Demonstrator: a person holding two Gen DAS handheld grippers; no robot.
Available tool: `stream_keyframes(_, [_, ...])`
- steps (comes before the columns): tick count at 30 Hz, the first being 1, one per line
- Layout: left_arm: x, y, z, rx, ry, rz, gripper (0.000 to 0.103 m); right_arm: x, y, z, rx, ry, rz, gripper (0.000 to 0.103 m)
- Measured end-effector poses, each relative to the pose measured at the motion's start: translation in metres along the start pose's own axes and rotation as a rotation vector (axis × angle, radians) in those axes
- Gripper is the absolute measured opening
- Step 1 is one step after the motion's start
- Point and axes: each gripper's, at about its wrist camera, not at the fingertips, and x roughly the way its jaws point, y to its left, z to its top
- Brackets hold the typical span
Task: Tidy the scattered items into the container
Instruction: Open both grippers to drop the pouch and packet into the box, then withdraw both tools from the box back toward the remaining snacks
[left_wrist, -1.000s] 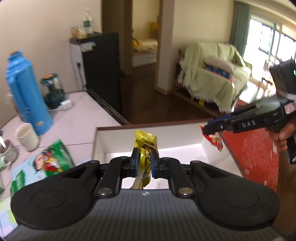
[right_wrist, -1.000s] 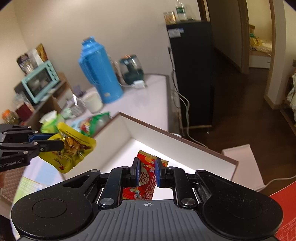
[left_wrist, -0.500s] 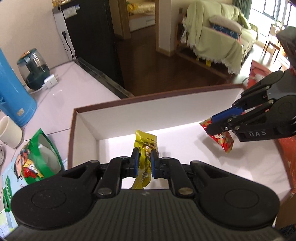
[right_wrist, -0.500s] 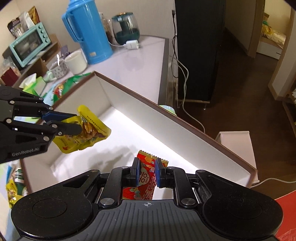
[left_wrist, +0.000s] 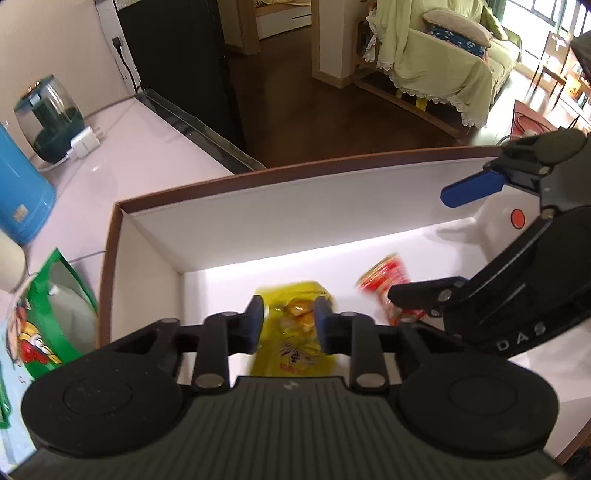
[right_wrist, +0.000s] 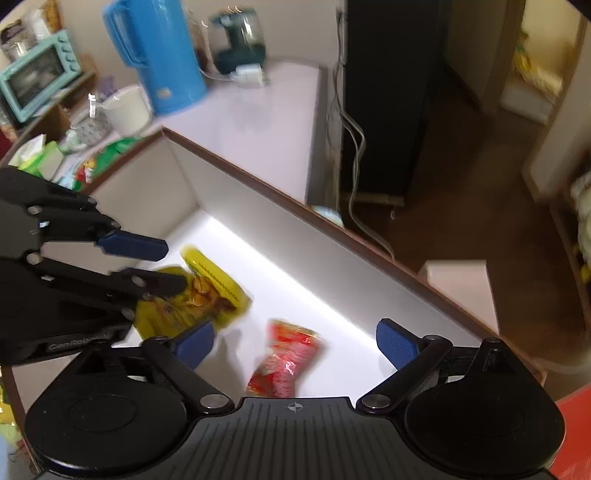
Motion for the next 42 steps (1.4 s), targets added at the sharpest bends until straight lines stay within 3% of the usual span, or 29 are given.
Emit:
stream_keyframes(15, [-0.03,-0.01,-0.007,0.005,0.014,0.058,0.033,-0.016,0.008,-0.015,-0.005,0.068,0.009,0.095])
stream_keyframes(42, [-0.102,-0.058,-0.018,0.051,-0.079,0.107,0.049,-0.082,0.021,-0.054,0.03,-0.003,-0.028,0.095])
